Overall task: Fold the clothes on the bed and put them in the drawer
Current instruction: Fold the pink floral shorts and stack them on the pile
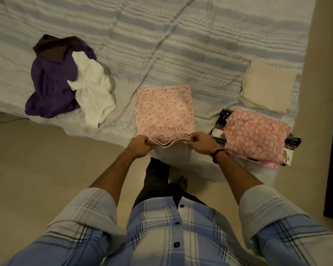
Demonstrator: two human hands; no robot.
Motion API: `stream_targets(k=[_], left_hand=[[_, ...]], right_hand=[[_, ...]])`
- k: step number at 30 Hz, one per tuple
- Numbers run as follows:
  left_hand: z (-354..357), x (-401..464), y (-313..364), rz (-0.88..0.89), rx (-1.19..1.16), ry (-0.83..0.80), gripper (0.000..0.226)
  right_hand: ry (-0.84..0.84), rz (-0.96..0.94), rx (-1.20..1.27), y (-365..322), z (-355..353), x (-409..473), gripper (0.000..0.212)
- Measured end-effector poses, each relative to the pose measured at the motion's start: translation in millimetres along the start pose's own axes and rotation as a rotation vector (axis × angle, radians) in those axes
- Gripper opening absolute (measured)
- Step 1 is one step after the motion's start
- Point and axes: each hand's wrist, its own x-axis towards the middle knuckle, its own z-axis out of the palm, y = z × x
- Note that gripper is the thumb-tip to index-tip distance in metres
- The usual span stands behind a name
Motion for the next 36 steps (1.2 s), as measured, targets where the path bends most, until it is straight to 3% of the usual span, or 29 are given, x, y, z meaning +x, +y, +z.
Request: stream_targets(k=[4, 6, 9, 12, 16, 21, 26, 29, 32, 36], left_hand=[[-19, 33, 3, -0.021, -0.022, -0.028, 0.03], [-33, 54, 9, -0.016, -0.022, -0.02, 0.036], [-52, 83, 16, -0.009, -0.019, -0.005, 0.045], [-69, 110, 23, 0.001, -0.064, -0.001, 0.049], [-84, 146, 23, -0.029, -0.197, -0.006, 0.047], [-91, 187, 20, -0.086, -0.277, 0.007, 0.026], [-93, 224, 21, -0.117, -0.315, 0.048, 0.01], [-99, 244, 21, -0.143, -0.366, 0.082, 0.012], [-103, 256, 21, -0.175, -0.411, 0.111, 0.009], [-98, 253, 19, -0.23, -0.459, 0.084, 0.013]], right_hand=[[0.038, 0.04, 0.009, -10, -11, 33, 0.047], [0.046, 0.06, 0.06, -8, -17, 58, 0.054], [0.076, 0.064, 0.092, -7, -23, 89, 0.045], [0.141, 0.103, 0.126, -32, -34, 103, 0.062], [0.164, 0.128, 0.099, -49, -43, 133, 0.037], [0.17, 0.185, 0.115, -45, -51, 183, 0.049], [0.177, 0.213, 0.049, -61, -61, 220, 0.028], [0.195, 0.234, 0.114, -65, -66, 242, 0.02], [0.188, 0.264, 0.218, -63, -66, 256, 0.021], [0.215, 0.247, 0.189, -70, -65, 247, 0.04]])
